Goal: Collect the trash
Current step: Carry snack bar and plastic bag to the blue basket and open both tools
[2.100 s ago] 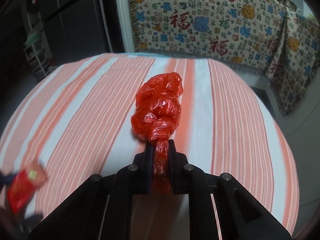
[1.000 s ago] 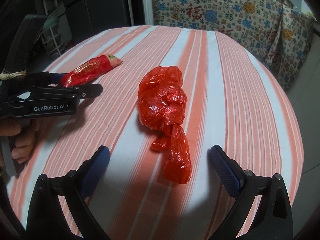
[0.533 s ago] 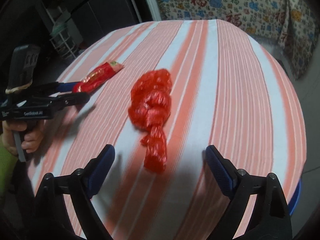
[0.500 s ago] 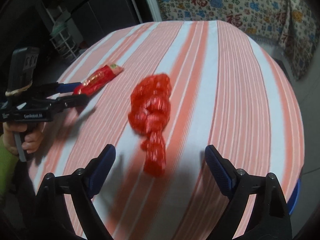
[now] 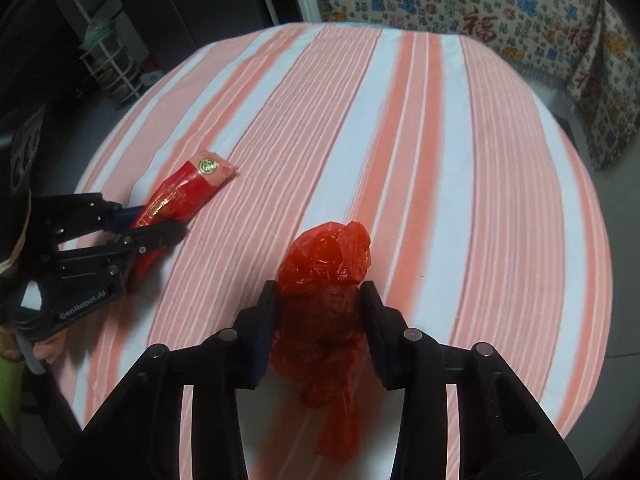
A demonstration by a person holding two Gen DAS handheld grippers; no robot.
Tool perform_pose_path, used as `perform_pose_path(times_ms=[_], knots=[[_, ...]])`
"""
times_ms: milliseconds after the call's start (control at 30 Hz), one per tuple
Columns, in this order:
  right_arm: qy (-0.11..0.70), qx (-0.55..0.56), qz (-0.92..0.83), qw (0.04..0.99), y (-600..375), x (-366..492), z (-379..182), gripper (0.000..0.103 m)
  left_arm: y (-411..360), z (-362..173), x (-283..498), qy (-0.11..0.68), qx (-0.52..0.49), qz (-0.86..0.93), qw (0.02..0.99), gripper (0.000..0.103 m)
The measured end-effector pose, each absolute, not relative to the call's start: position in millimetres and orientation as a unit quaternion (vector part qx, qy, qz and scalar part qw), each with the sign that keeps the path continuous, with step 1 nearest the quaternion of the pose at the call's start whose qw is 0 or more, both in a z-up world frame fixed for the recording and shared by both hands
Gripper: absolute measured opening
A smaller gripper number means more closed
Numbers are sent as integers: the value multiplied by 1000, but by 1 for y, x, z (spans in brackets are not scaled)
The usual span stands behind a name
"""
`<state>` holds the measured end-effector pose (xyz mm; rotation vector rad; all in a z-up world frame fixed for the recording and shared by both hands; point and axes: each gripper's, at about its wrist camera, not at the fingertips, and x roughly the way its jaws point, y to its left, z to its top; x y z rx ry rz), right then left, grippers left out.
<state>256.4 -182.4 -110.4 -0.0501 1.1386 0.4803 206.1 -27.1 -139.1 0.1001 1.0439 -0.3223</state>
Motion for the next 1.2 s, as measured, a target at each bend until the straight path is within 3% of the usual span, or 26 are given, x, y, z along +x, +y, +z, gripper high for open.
perform_pose_path(times_ms=[233,467,633,900,1200], knots=[[506,30,211,836,-253,225,-85,41,-88,-110,170,465,30,-215,858,14],[488,105,132,856,-382,185,-65,41,-206,-90,138,449,32,-324,832,14],[498,127,57,856,-465,164,-81,42,-289,-95,128,458,42,-374,805,14],[510,203,-18,836,-560,150,-135,42,-396,-144,132,497,60,-396,770,14],[507,300,-30,808,-609,147,-188,45,-444,-202,164,524,73,-381,758,14]])
